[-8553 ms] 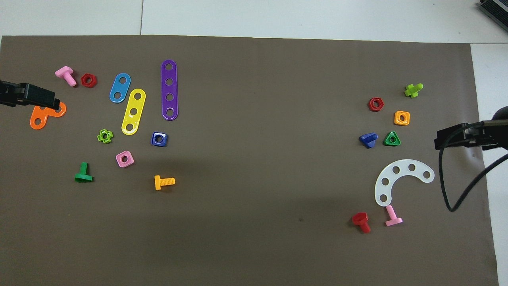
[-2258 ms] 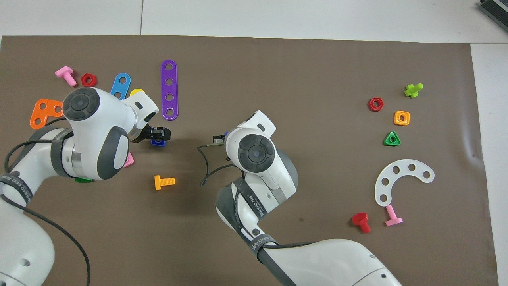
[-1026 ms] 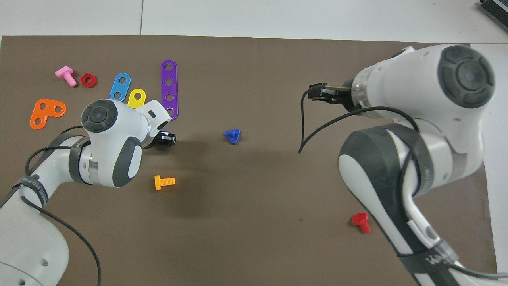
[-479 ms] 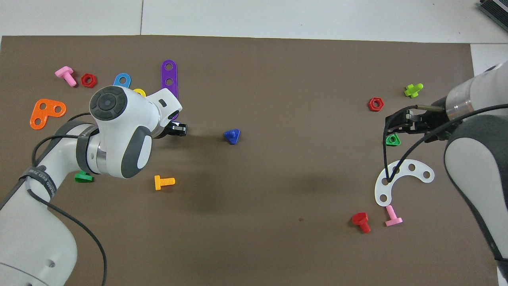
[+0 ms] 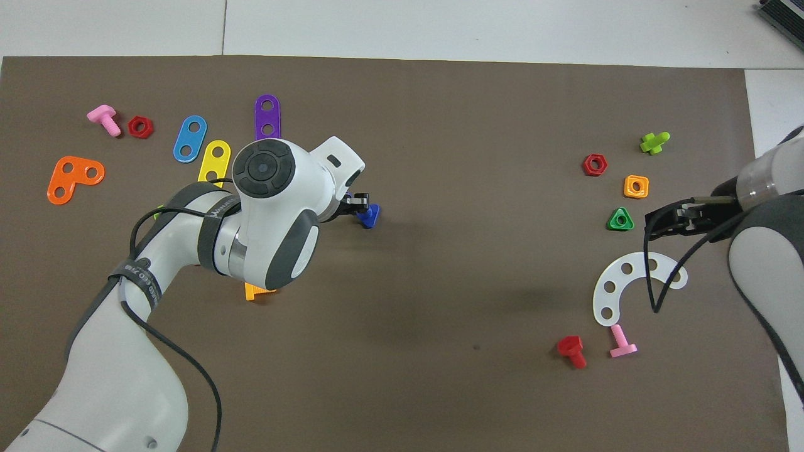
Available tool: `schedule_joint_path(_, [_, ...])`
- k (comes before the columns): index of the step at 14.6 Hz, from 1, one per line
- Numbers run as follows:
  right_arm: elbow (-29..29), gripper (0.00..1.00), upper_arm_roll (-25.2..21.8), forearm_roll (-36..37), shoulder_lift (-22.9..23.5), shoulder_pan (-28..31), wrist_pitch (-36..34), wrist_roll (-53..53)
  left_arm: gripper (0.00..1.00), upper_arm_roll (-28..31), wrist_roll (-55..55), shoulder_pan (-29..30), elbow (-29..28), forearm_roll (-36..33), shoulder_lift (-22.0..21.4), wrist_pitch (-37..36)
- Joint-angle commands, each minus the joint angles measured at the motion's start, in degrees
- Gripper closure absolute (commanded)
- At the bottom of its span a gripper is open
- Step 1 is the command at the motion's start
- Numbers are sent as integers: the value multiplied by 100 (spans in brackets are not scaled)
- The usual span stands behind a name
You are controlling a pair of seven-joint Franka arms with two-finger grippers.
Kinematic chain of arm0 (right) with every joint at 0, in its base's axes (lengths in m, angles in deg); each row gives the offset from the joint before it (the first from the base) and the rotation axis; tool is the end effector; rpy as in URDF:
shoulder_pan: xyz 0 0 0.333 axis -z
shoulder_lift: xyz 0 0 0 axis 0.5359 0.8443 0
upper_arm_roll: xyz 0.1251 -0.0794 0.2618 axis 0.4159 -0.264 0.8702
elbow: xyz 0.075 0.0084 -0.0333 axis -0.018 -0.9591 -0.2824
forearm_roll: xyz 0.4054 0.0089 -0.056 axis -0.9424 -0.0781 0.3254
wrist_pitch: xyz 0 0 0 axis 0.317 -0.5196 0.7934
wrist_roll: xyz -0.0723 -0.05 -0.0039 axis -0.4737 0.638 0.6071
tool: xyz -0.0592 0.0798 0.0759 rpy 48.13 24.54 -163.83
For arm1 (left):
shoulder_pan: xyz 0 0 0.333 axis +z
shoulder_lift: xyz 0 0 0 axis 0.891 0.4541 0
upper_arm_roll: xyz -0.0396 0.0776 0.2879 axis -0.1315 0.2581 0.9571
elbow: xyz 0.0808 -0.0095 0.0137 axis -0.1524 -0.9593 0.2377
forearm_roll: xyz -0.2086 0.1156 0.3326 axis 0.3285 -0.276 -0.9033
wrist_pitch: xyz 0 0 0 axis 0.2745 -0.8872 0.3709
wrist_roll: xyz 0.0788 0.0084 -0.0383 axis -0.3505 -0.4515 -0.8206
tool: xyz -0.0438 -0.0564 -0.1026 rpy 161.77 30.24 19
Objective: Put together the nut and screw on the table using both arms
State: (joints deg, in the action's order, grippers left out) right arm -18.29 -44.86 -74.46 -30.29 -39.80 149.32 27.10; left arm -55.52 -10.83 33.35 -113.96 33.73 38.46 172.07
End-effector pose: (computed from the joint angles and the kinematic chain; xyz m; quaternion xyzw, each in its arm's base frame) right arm 0.5600 -0.0246 0.4945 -0.9982 0.0108 0.0584 0.0034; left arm 0.5771 -0.3387 0.3145 0.9966 -0.0202 0.0298 0.0748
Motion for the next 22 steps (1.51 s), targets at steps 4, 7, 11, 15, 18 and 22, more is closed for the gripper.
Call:
schedule_joint_path(4, [179,0,75,57,-327,581,-162,-886,84,107,-232,-296,402,221,386,-109])
schedule_joint_path(7, [943,0,92,74,-222,563,-794,-886,84,107,-232,-314,384,221,404,-126])
schedule_joint_path(11, [1988,0,145,242,163,555,-1454,-886,84,107,-302,-323,323,212,404,-187])
schedule_joint_path(15, [1808,0,145,189,122,545,-1403,-833,84,99,-311,-314,471,377,404,-346])
schedule_joint_path(18, [1702,0,145,189,69,502,-1412,-833,84,107,-311,-314,638,484,439,-512])
schedule_joint_path(22, [1596,0,163,224,16,441,-1263,-815,84,107,-390,-331,657,484,466,-531])
